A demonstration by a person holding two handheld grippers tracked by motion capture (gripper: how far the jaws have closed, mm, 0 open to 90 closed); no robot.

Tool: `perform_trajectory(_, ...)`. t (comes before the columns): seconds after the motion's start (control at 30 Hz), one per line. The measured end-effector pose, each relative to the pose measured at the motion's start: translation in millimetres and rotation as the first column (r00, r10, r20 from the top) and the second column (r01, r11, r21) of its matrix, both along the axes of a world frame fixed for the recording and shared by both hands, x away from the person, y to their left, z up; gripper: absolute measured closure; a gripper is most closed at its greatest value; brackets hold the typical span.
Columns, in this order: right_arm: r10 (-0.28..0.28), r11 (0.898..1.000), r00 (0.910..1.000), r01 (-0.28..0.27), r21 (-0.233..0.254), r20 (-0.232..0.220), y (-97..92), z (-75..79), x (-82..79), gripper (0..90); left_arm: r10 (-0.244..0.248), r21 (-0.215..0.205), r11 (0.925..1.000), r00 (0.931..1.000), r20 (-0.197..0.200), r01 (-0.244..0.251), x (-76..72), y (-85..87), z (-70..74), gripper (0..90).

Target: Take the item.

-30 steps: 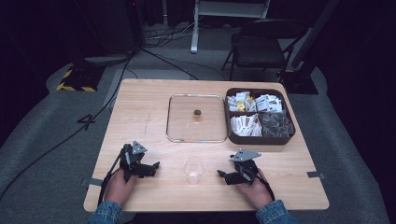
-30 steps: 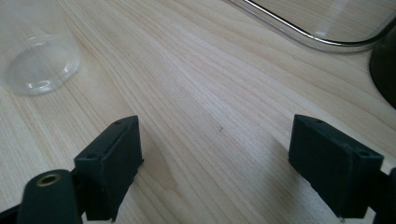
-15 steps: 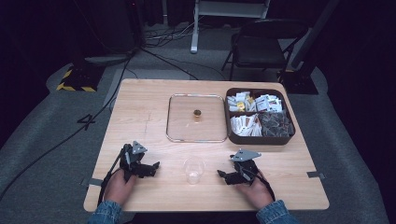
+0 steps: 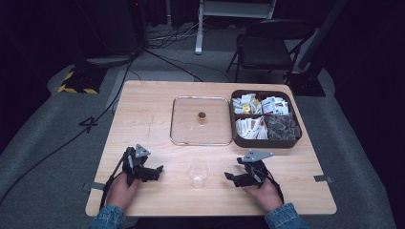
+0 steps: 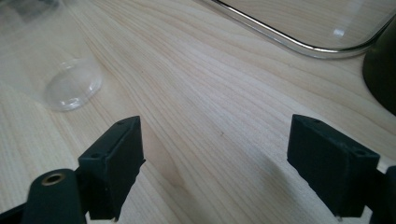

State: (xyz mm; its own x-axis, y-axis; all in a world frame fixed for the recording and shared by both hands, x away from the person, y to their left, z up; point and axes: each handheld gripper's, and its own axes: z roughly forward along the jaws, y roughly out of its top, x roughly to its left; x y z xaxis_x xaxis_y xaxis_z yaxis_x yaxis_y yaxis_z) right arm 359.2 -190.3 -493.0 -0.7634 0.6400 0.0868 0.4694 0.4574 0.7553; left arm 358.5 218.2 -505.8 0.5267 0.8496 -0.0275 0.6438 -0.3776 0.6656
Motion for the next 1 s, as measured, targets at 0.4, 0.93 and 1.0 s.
perform_trajectory(0.4, 0.052, 0.994, 0.9972, -0.056, 0.091, 0.054, -11.3, 49.2, -17.2, 18.7, -0.001, -0.001, 1.0, 1.0, 0.001, 0.001, 0.3, -0.2, 0.0, 0.0)
perform_trajectory(0.93, -0.029, 0.981, 0.9861, -0.004, 0.195, 0.163, -34.8, 82.9, -24.0, 18.9, -0.001, -0.001, 1.0, 1.0, 0.001, 0.001, 0.3, -0.2, -0.1, 0.0)
perform_trajectory(1.0, -0.048, 0.979, 0.9835, 0.012, 0.202, 0.175, -37.2, 84.4, -23.3, 19.1, -0.001, -0.001, 1.0, 1.0, 0.001, 0.001, 0.3, -0.2, -0.1, 0.0)
